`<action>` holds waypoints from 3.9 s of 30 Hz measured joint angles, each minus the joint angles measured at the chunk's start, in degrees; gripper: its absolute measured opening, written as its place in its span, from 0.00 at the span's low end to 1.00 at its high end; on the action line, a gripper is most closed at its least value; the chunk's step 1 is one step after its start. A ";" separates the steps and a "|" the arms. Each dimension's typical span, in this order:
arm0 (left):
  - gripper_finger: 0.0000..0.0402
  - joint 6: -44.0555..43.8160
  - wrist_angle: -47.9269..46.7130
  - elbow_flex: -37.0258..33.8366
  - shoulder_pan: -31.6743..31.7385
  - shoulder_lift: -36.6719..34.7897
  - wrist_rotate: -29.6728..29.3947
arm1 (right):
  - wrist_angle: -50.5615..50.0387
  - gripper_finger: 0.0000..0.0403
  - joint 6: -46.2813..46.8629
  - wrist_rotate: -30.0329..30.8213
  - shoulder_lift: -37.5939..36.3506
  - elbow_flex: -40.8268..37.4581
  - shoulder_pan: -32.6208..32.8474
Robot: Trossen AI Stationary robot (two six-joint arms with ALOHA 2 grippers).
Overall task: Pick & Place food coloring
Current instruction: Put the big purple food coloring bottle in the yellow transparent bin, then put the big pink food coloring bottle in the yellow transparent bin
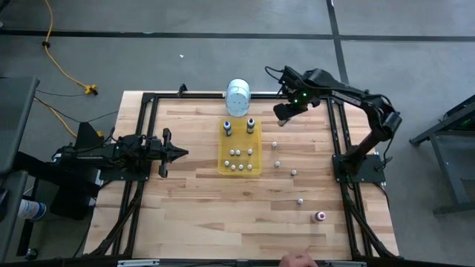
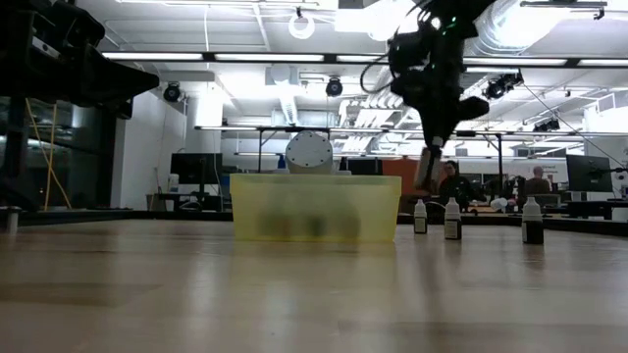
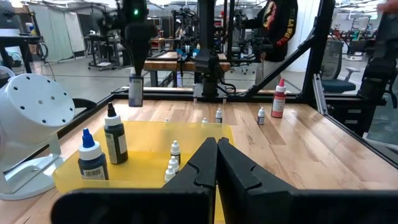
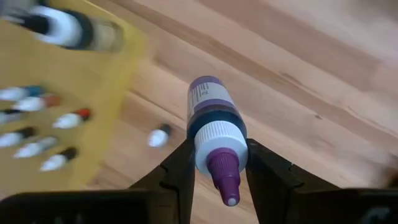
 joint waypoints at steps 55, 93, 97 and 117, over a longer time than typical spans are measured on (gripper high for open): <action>0.00 0.00 0.00 0.00 0.00 0.00 0.04 | -10.50 0.28 -39.38 -1.14 35.98 51.01 15.96; 0.00 0.00 -0.02 0.00 0.00 -0.02 0.04 | -10.25 0.29 -53.64 10.48 43.33 51.03 18.37; 0.00 0.00 -0.02 0.00 0.00 -0.02 0.04 | -10.16 0.29 -51.87 13.00 43.33 51.04 18.46; 0.00 0.00 -0.04 0.00 0.01 -0.01 0.04 | -9.76 0.47 -47.90 11.38 43.33 51.03 18.91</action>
